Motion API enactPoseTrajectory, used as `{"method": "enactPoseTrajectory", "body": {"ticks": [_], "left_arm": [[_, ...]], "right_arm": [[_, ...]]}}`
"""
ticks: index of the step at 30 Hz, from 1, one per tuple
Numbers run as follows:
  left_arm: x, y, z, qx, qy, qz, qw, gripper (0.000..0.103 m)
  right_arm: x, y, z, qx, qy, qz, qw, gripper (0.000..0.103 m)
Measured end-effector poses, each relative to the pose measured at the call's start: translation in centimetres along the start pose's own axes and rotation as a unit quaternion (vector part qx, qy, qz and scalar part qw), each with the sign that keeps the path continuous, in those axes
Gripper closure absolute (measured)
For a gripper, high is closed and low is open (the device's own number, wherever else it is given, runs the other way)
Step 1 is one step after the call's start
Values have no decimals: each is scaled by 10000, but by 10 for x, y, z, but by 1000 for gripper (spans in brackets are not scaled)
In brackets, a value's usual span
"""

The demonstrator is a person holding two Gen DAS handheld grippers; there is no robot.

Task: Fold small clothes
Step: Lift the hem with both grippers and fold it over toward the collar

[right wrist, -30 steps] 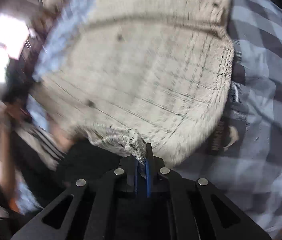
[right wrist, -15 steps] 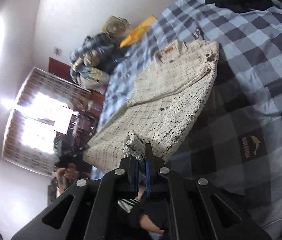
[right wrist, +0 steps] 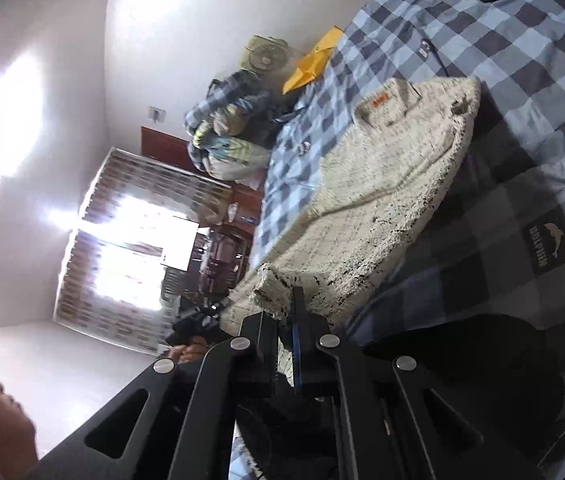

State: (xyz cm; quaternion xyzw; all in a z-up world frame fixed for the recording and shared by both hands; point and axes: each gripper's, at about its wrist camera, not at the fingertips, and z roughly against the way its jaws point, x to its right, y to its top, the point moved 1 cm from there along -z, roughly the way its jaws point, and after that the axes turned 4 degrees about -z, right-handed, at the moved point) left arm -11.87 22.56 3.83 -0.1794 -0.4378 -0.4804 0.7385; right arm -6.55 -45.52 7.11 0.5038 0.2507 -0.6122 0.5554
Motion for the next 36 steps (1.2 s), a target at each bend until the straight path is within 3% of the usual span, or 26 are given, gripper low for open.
{"method": "enactPoseTrajectory", "body": {"ticks": [7, 11, 15, 19, 25, 31, 33, 36], "left_arm": [[31, -20, 30, 112, 667, -838, 9942, 97], [39, -5, 18, 126, 648, -917, 9936, 97], [36, 36, -10, 151, 398, -329, 9986, 98], [45, 86, -33, 210, 422, -191, 9987, 97], [56, 181, -91, 414, 273, 410, 9979, 97], [53, 269, -202, 536, 608, 820, 9933, 97], [50, 294, -237, 723, 968, 624, 9907, 97], [47, 316, -283, 272, 1681, 117, 9853, 92]], "right_arm": [[-34, -8, 30, 303, -320, 335, 9985, 100], [-42, 1, 24, 414, -647, 535, 9956, 100], [-26, 45, 4, 474, -817, 361, 9949, 100], [-9, 95, -6, 543, -970, 287, 9934, 100], [24, 188, -23, 609, -1296, 109, 9896, 100], [80, 275, -54, 640, -1811, -299, 9809, 100], [111, 302, -73, 618, -1967, -621, 9765, 100], [167, 328, -98, 545, -2105, -1320, 9671, 96]]}}
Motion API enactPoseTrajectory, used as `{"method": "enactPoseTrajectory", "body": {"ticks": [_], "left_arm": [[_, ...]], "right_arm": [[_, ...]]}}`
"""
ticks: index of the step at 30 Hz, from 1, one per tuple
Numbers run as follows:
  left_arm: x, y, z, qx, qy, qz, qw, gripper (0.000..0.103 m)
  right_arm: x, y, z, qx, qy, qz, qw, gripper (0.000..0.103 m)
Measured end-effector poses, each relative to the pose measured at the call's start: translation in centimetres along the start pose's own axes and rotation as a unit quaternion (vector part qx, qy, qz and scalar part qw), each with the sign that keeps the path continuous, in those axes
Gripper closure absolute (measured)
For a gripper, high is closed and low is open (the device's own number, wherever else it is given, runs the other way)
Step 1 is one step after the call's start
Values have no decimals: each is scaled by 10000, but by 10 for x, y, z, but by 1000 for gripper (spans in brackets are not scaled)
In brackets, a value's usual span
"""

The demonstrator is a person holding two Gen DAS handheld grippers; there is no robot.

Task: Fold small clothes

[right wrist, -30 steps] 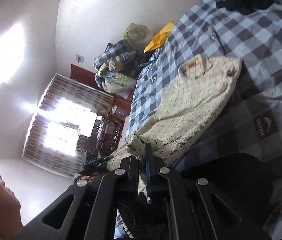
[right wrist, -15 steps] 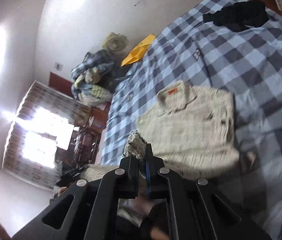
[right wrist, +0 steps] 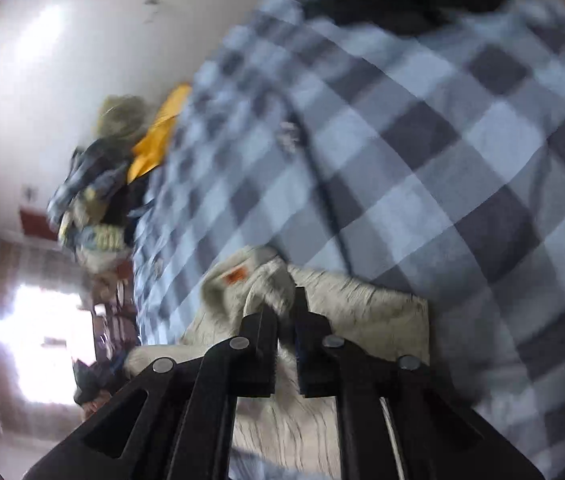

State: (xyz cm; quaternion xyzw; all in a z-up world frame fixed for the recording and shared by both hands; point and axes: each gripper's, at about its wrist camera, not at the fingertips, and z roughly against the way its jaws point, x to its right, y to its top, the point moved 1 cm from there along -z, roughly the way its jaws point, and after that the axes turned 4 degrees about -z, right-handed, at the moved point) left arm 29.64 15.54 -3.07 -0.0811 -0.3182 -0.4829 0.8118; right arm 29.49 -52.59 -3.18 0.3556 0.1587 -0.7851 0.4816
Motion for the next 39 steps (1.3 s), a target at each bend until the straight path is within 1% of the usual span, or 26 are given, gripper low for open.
{"method": "enactPoseTrajectory", "body": {"ticks": [2, 3, 4, 5, 6, 7, 8, 9, 11, 13, 16, 18, 19, 20, 22, 24, 25, 27, 28, 30, 31, 32, 34, 35, 37, 39], "left_arm": [[5, 2, -14, -165, 536, -325, 9979, 72], [7, -1, -14, -107, 706, -537, 9960, 38], [9, -5, -11, 14, 803, -722, 9942, 7], [11, -12, -6, 213, 869, -933, 9916, 0], [13, -20, 1, 397, 906, -1180, 9881, 0], [13, -27, 4, 426, 956, -1385, 9848, 0], [13, -36, 6, 380, 1014, -1573, 9816, 0], [12, -47, 8, 289, 1106, -1744, 9780, 0], [10, -67, 6, 116, 1318, -2006, 9707, 0], [11, -90, 0, -152, 1365, -2235, 9650, 0], [20, -120, -12, -610, 892, -2351, 9660, 0], [31, -138, -23, -748, 816, -2432, 9636, 0], [37, -145, -29, -791, 898, -2580, 9587, 0], [44, -153, -36, -838, 1109, -2826, 9491, 0], [53, -168, -51, -876, 1735, -3425, 9192, 0], [60, -184, -59, -726, 2271, -4065, 8820, 0], [61, -191, -61, -636, 2376, -4312, 8681, 0], [64, -204, -64, -466, 2444, -4745, 8444, 0], [65, -208, -67, -429, 2435, -4851, 8388, 0], [67, -212, -78, -406, 2495, -4978, 8296, 0], [70, -209, -84, -411, 2539, -4995, 8272, 0], [72, -208, -89, -401, 2575, -4988, 8266, 0], [76, -203, -99, -337, 2601, -4875, 8328, 0], [80, -199, -104, -334, 2565, -4820, 8371, 0], [88, -192, -115, -284, 2493, -4762, 8428, 0], [97, -182, -125, -138, 2523, -4719, 8447, 0]], "right_arm": [[24, 12, -19, -96, -309, -531, 9981, 95], [36, 17, -24, -43, -506, -718, 9961, 90], [41, 20, -24, -10, -697, -729, 9949, 80], [45, 21, -20, 87, -892, -659, 9938, 72], [47, 21, -12, 296, -1116, -524, 9919, 55], [47, 20, -3, 497, -1292, -424, 9895, 47], [46, 15, 7, 707, -1523, -281, 9854, 34], [42, 7, 15, 854, -1793, -72, 9800, 30], [33, -10, 15, 810, -2015, 329, 9756, 30], [17, -39, 7, 376, -1892, 816, 9778, 30], [-8, -86, -12, -354, -1392, 1172, 9827, 30], [-25, -113, -31, -866, -814, 1189, 9858, 30], [-32, -125, -45, -1143, -594, 1150, 9850, 30], [-39, -132, -60, -1357, -530, 1116, 9830, 30], [-49, -143, -85, -1519, -701, 1325, 9770, 30], [-65, -159, -109, -1453, -1345, 2092, 9576, 30], [-70, -166, -119, -1452, -1708, 2479, 9425, 30], [-79, -190, -136, -1496, -2399, 3377, 8978, 30], [-82, -201, -140, -1445, -2586, 3708, 8802, 30], [-87, -219, -145, -1130, -2924, 4365, 8433, 30], [-87, -221, -148, -1065, -3025, 4451, 8361, 30], [-87, -220, -150, -1030, -3106, 4465, 8328, 30], [-89, -207, -150, -914, -3051, 4189, 8503, 30], [-92, -193, -145, -766, -2923, 3921, 8689, 30], [-95, -173, -136, -632, -2568, 3529, 8975, 30], [-95, -148, -127, -365, -2352, 3084, 9210, 30]]}}
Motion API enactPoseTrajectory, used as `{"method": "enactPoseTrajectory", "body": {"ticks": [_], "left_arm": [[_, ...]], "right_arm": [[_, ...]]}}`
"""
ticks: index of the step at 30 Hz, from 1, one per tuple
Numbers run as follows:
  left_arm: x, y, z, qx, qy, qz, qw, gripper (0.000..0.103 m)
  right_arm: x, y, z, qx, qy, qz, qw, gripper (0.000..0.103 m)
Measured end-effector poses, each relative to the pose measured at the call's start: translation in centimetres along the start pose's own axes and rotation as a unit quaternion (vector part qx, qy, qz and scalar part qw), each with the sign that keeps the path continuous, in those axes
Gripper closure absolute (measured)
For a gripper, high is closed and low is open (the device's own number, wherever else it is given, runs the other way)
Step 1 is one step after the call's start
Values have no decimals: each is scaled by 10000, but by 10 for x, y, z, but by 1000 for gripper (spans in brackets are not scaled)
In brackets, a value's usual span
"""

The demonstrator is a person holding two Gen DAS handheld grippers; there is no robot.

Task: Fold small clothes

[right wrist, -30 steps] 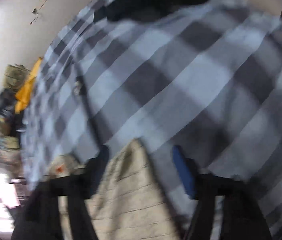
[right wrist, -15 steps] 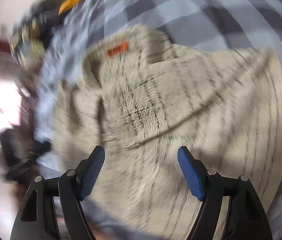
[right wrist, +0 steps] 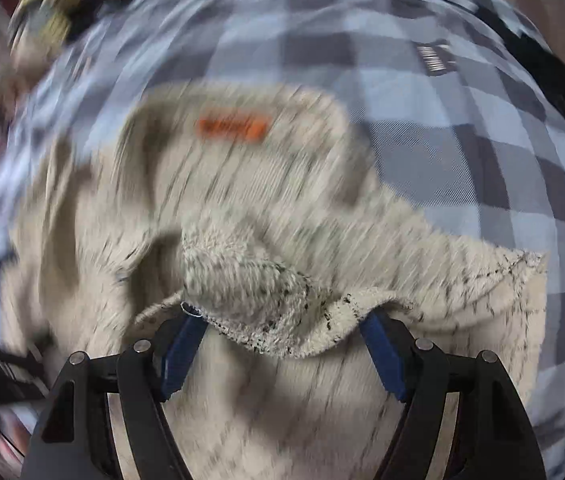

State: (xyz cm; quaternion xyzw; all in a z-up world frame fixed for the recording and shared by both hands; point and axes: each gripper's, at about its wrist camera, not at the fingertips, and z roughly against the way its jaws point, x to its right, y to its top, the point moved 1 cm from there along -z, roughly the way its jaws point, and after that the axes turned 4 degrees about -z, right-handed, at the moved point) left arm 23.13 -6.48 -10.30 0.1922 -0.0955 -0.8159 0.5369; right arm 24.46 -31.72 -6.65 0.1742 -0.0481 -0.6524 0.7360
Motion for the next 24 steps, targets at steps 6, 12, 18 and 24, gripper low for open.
{"method": "enactPoseTrajectory", "body": {"ticks": [6, 12, 18, 24], "left_arm": [[-27, 54, -17, 407, 161, 717, 9965, 0], [-79, 84, -52, 274, 1126, 1192, 9861, 0], [-124, 50, -19, 438, 1412, 1527, 9772, 0], [-128, -45, 35, 433, 551, 928, 9932, 0]], "right_arm": [[64, 39, 29, 1008, -586, -1459, 9824, 30], [87, 18, 60, 726, 209, -2183, 9729, 30], [47, -17, 69, -86, 119, -1570, 9875, 30], [111, -97, 95, -392, -76, -1944, 9801, 30]]}}
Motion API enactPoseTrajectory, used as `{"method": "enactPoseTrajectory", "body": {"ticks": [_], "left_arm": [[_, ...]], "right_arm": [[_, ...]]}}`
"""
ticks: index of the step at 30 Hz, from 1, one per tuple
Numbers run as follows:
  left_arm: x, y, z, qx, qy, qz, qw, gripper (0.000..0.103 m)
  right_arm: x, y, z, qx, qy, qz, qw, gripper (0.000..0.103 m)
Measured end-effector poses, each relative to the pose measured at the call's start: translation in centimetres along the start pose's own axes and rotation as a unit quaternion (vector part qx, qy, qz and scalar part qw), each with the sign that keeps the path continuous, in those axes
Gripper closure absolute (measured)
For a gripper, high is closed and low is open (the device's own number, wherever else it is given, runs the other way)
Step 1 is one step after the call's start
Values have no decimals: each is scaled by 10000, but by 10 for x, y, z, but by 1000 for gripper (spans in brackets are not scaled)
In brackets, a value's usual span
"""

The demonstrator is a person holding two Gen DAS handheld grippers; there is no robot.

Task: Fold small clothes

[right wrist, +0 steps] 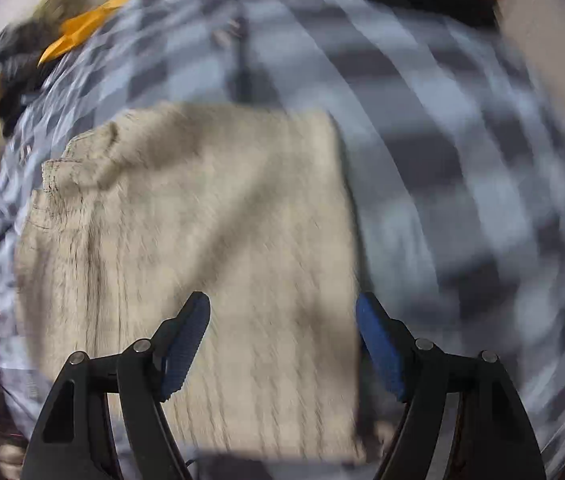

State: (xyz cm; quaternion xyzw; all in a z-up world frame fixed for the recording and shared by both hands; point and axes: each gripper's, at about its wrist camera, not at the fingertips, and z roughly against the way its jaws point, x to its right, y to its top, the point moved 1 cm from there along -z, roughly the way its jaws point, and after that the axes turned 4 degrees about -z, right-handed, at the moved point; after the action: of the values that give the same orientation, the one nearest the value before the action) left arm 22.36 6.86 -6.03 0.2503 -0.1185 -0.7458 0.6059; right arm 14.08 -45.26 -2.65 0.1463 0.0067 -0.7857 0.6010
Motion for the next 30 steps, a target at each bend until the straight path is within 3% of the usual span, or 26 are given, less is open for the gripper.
{"method": "enactPoseTrajectory", "body": {"ticks": [3, 5, 10, 13, 15, 17, 20, 21, 22, 24, 27, 28, 30], "left_arm": [[-14, -46, 28, -135, -570, 144, 9982, 0], [-21, -68, 37, -213, -960, 434, 9942, 0], [-37, -96, 34, -221, -1220, 1064, 9866, 0], [-44, -105, 17, -342, -1799, 1519, 9713, 0], [-39, -112, 1, -609, -2249, 1650, 9584, 0], [-32, -115, -8, -727, -2325, 1550, 9574, 0], [-19, -114, -13, -730, -2298, 1244, 9625, 4], [-15, -112, -13, -737, -2392, 1178, 9610, 16], [-10, -112, -14, -799, -2517, 1118, 9580, 37], [0, -109, -15, -1062, -2440, 922, 9595, 68], [9, -104, -4, -1046, -1880, 684, 9742, 93], [9, -102, 0, -1015, -1735, 726, 9769, 98], [3, -103, 7, -1005, -1651, 962, 9764, 99]], "right_arm": [[49, -25, -11, -591, 565, -587, 9949, 30], [63, -38, -15, -728, 617, -593, 9937, 30], [63, -63, -35, -1185, 699, -132, 9904, 30], [56, -78, -47, -1406, 451, -90, 9890, 30], [48, -83, -48, -1554, 733, -61, 9851, 30], [44, -84, -45, -1565, 1070, -178, 9817, 30], [32, -82, -51, -1639, 867, -70, 9826, 32], [28, -82, -56, -1721, 824, -41, 9816, 51], [25, -84, -58, -1747, 808, -27, 9813, 70], [26, -85, -54, -1696, 1022, -123, 9801, 78], [22, -86, -39, -1464, 1034, -98, 9838, 85], [19, -85, -34, -1378, 1031, -94, 9850, 86], [16, -87, -16, -1148, 1105, -141, 9871, 88]]}}
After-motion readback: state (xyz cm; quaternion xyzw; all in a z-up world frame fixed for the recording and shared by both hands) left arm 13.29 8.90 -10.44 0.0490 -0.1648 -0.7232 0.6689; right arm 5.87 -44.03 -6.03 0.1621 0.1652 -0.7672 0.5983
